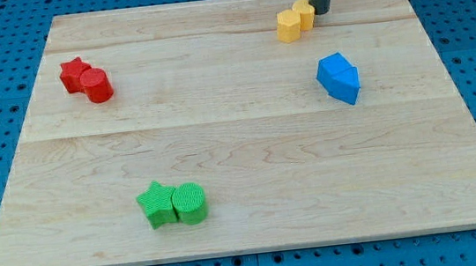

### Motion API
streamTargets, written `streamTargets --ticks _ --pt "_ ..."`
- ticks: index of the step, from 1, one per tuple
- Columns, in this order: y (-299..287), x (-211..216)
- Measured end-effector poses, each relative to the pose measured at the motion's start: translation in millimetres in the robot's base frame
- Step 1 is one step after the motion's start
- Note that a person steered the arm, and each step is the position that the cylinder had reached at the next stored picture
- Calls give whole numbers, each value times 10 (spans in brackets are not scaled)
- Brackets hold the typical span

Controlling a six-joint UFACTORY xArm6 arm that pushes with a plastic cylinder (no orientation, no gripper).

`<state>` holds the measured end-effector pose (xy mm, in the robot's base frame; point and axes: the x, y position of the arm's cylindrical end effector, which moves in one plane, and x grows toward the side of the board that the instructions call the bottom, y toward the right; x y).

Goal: Keep yellow hexagon on right side of yellow heart

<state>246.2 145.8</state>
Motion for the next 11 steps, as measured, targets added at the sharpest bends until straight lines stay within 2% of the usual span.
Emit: streamTargets --ticks 1,2,3,4,5,6,7,8,9,11 --pt "-30 43" --pt "-817 132" --pt "-1286 57" --pt "-1414 -147" --pt "-904 80" --pt "-184 50" --pt "-171 464" --pt "-597 738" --pt "-947 634" --pt "-1055 278"
